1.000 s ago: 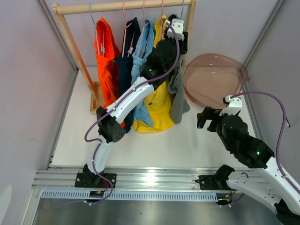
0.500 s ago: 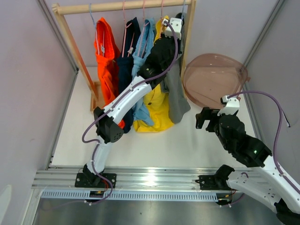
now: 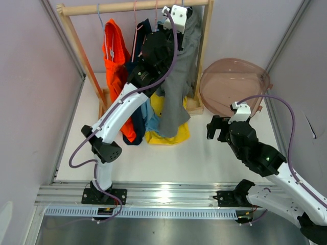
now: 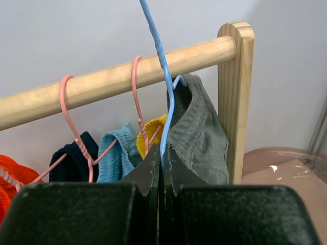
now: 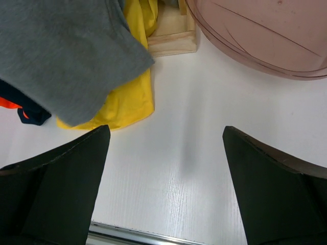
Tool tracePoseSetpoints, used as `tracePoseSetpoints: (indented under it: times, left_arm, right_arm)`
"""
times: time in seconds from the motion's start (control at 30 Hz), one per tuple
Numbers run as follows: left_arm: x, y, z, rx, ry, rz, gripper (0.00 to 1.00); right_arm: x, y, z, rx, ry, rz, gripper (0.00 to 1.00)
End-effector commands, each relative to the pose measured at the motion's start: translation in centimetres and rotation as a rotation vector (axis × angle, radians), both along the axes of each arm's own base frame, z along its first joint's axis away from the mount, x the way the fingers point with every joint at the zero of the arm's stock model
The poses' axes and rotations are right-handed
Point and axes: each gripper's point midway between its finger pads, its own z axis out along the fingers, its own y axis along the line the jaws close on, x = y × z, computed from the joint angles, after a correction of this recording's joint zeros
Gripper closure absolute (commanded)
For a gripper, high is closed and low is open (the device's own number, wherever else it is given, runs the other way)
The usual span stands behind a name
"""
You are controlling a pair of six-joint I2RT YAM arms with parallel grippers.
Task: Remove the shorts from the hanger
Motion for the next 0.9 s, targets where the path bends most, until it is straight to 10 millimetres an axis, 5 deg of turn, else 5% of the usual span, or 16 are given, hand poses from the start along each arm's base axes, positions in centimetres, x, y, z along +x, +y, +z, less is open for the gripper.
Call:
tracePoseSetpoints:
  times: [0.0, 0.13, 0.2, 0.33, 0.57, 0.67, 0.87]
  left_arm:
    - [-6.3, 6.3, 11.3, -0.186, -0.230, 0.013, 1.00]
    - [-8.7, 7.8, 11.3, -0.189, -0.167, -0.024, 1.00]
    - [-8.7, 7.4, 8.3, -0.138, -0.076, -0.041, 1.00]
    - [-11.9, 8.2, 6.1, -0.107, 0.004, -0.140, 1.00]
    - [-21.5, 10.4, 3.9, -0.119, 0.072, -0.432, 1.00]
    - [-25.0, 9.1, 2.2, -0.106, 0.123, -0.617, 1.00]
    - [-31.4, 9.6, 1.2, -0.133, 0.193, -0.849, 1.00]
  right_arm:
    - [0.5, 1.0, 1.3, 0.035, -0.040, 0.018, 0.00]
    - [1.2, 1.3, 3.2, 0.020, -0.089, 0.024, 0.00]
    - [1.6, 1.4, 4.7, 0.017, -0.131, 0.030, 0.01]
    - [2.3, 1.7, 8.0, 0.014, -0.209, 0.039, 0.00]
    - [3.0, 2.5, 12.8, 0.050, -0.317, 0.059, 0.01]
    - [3.0, 3.4, 14.5, 0.072, -0.378, 0.108, 0.01]
    - [3.3, 6.6, 16.0, 0.040, -0.474, 0.263, 0.00]
